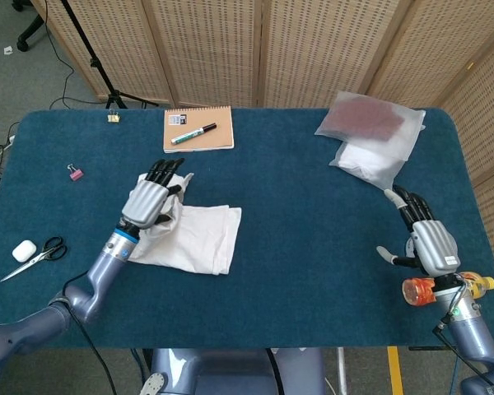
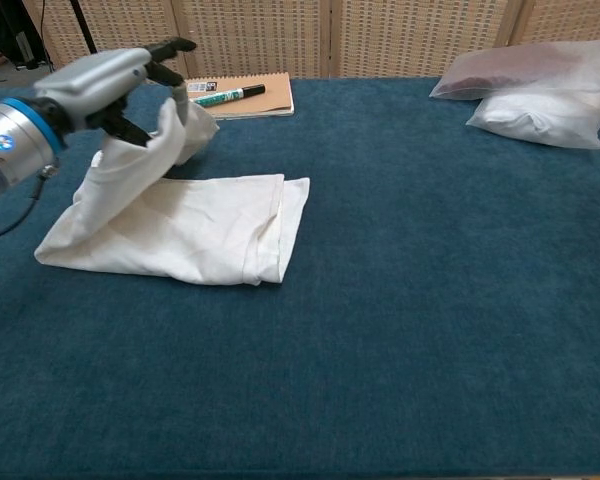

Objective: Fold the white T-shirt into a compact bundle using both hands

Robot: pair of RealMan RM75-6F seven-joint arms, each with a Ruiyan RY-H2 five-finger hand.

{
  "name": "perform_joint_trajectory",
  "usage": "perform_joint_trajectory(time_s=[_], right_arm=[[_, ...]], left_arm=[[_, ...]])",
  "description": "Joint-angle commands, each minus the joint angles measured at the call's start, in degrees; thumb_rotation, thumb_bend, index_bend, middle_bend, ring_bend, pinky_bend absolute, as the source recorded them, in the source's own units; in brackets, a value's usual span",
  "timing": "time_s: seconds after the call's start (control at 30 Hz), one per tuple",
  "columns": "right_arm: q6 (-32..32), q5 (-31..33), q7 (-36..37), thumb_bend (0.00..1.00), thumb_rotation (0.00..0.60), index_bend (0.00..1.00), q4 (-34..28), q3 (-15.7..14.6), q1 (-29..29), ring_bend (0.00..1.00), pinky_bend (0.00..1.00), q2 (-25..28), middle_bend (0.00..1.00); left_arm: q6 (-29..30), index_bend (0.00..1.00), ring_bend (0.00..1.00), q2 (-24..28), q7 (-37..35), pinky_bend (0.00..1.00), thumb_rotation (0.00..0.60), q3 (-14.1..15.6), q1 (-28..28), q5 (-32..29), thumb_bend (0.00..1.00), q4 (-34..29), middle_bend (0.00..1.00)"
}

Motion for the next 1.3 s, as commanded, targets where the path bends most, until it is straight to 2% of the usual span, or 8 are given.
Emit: perform_joint_trajectory(time_s=[0.03, 0.53, 0.57, 0.6, 0.7, 0.77, 1.03, 1.3], right_arm=[[0.14, -0.11, 0.29, 0.26, 0.6, 0.05, -0.06, -0.02, -0.09, 0.0, 0.01, 0.18, 0.0], [0.36, -0.08, 1.28, 0.26, 0.6, 0.05, -0.19, 0.05, -0.26, 0.0, 0.01, 0.62, 0.0], [0.32, -0.12, 1.25, 0.26, 0.6, 0.05, -0.2, 0.01, -0.24, 0.0, 0.01, 0.61, 0.0], [0.28, -0.16, 1.21, 0.26, 0.6, 0.05, -0.21, -0.02, -0.22, 0.0, 0.01, 0.6, 0.0], [0.25, -0.25, 1.17, 0.26, 0.6, 0.05, -0.24, -0.09, -0.21, 0.0, 0.01, 0.58, 0.0], [0.31, -0.17, 1.21, 0.26, 0.6, 0.05, -0.24, -0.05, -0.24, 0.0, 0.01, 0.62, 0.0], [0.26, -0.63, 0.66, 0.26, 0.6, 0.05, -0.47, -0.36, -0.19, 0.0, 0.01, 0.55, 0.0], [0.5, -0.88, 0.53, 0.26, 0.6, 0.05, -0.67, -0.45, -0.26, 0.0, 0.01, 0.64, 0.0]], left_arm=[[-1.45, 0.73, 0.0, -3.1, 2.31, 0.0, 0.6, -0.74, -1.67, -0.82, 0.53, -0.37, 0.0], [-2.54, 0.73, 0.0, -8.0, 6.62, 0.0, 0.6, 0.21, -3.12, -0.29, 0.48, 0.39, 0.0], [-3.03, 0.69, 0.0, -8.33, 6.94, 0.0, 0.6, 0.26, -3.2, -0.48, 0.44, 0.5, 0.0], [-3.38, 0.58, 0.0, -8.65, 7.13, 0.0, 0.6, 0.21, -3.29, -0.68, 0.38, 0.63, 0.0], [-3.67, 0.12, 0.0, -9.34, 5.88, 0.0, 0.6, 0.33, -3.42, -0.58, 0.17, 0.67, 0.0], [-3.35, 0.0, 0.0, -9.25, 3.0, 0.0, 0.6, 0.62, -3.31, 0.0, 0.05, 0.1, 0.0], [2.85, 0.0, 0.0, -6.17, -6.38, 0.0, 0.6, -0.44, -1.87, 2.1, 0.0, -4.51, 0.0], [4.87, 0.0, 0.0, 0.68, -6.85, 0.0, 0.6, 0.64, 0.87, 2.7, 0.0, -9.91, 0.0]])
